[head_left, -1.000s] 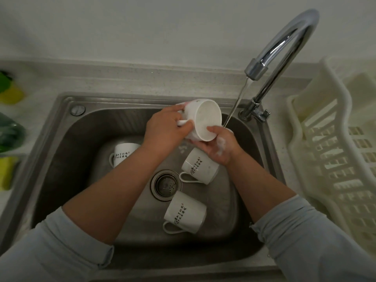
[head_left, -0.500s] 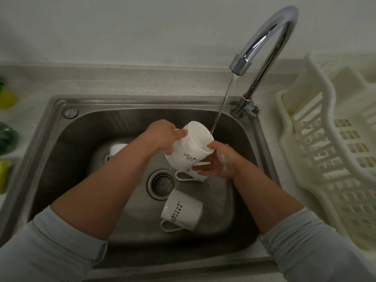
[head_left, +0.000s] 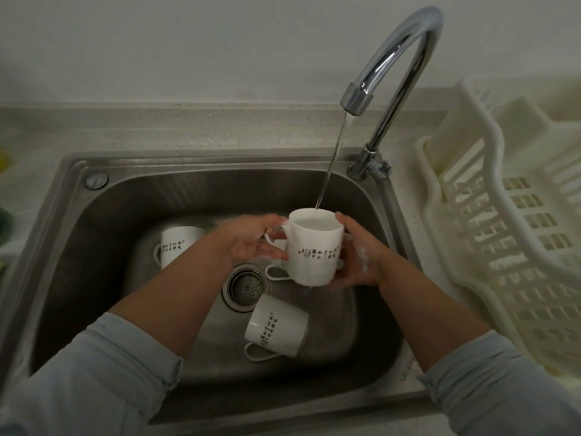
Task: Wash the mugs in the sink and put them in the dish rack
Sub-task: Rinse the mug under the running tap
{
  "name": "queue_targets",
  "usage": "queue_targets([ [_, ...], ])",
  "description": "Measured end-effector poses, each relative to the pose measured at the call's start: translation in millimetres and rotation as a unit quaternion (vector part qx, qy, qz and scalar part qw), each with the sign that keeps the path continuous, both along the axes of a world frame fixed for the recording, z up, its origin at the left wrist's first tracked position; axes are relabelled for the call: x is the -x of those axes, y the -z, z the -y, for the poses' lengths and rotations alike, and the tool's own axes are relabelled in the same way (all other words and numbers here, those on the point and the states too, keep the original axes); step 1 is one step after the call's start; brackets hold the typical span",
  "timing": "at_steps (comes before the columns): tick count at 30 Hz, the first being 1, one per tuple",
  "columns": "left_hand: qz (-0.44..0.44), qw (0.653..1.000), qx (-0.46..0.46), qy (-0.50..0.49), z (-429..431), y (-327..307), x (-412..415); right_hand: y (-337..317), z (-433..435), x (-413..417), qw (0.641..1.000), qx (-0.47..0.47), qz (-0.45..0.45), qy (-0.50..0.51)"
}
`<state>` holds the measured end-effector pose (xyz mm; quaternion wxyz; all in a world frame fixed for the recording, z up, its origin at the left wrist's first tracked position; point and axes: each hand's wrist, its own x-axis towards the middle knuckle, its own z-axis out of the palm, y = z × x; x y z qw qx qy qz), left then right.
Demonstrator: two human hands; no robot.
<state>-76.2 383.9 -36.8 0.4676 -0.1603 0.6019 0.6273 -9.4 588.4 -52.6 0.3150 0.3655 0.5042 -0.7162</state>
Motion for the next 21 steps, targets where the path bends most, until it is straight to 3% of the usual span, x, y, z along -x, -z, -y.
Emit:
queue_targets([
  [6,0.012,0.996,-0.062,-0.055,-20.9,10.3,-9.8,-15.9,-11.0,4.1,0.998,-0.062,0.013,0.004],
  [12,-0.043,0.993,-0.094,-0.061,-42.5,15.7,-14.2,-32.8,-19.1,9.1,0.991,-0.113,-0.038,0.052],
  [17,-0.114,0.981,-0.128,-0.093,-53.0,10.4,-7.8,-40.4,-20.2,13.4,0.98,-0.099,-0.135,0.111],
  [21,-0.185,0.97,-0.12,-0.099,-53.7,10.7,0.7,-44.2,-18.8,17.0,0.965,-0.022,-0.226,0.131],
])
